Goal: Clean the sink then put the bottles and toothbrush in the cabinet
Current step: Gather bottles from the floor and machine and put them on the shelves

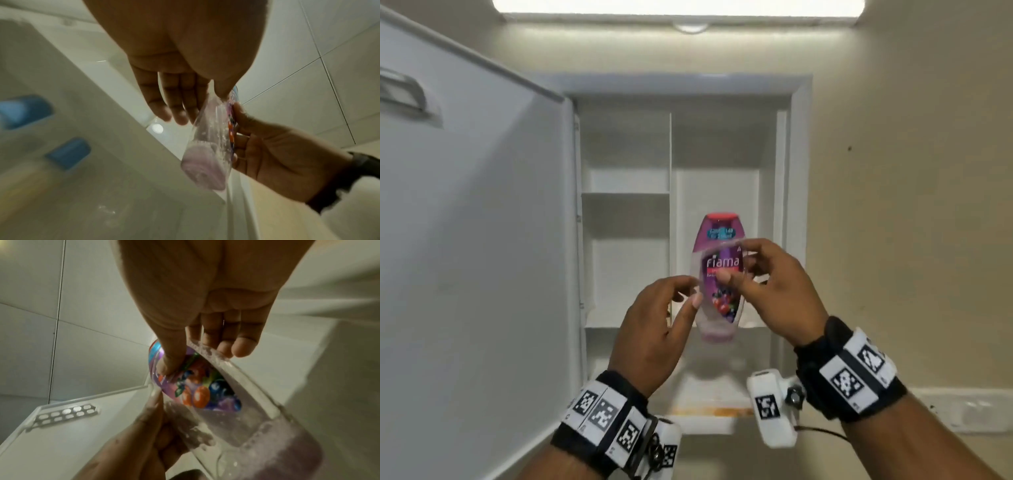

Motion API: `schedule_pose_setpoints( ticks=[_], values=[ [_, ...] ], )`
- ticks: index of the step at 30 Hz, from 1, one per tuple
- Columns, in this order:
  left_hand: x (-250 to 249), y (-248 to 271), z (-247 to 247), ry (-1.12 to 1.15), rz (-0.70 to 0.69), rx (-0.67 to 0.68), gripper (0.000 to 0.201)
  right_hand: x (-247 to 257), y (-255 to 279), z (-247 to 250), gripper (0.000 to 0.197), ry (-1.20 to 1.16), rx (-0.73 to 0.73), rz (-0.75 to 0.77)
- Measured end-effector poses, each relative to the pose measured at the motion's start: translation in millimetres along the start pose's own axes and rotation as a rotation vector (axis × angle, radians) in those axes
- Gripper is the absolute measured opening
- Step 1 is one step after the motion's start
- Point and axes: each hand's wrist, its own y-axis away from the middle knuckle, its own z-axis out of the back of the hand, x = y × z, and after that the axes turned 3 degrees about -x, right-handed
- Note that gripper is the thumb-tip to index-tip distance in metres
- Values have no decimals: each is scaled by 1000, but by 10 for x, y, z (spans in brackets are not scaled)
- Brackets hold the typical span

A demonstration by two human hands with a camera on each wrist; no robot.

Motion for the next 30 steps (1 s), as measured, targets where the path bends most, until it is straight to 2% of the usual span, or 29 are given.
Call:
schedule_pose_setpoints(
  ticks=[4,7,9,13,18,25,30],
  values=[
    [123,20,-199,-146,-59,-58,28,121,-424,57,42,47,-75,-15],
    [188,190,-311,-216,-34,-80,45,152,-559,-30,44,95,-77,-26],
    [239,256,-365,-274,-34,-44,57,113,-599,-126,46,120,-76,-32],
    [310,336,-444,-416,-25,101,66,-129,-612,-371,45,95,-32,-96],
    [336,356,-488,-520,18,112,73,-412,-557,-603,41,49,-65,-145],
    [319,354,-485,-589,38,152,86,-543,-483,-700,34,49,-108,-136],
    [296,353,-463,-600,49,157,86,-627,-405,-703,49,124,-136,-138]
  ],
)
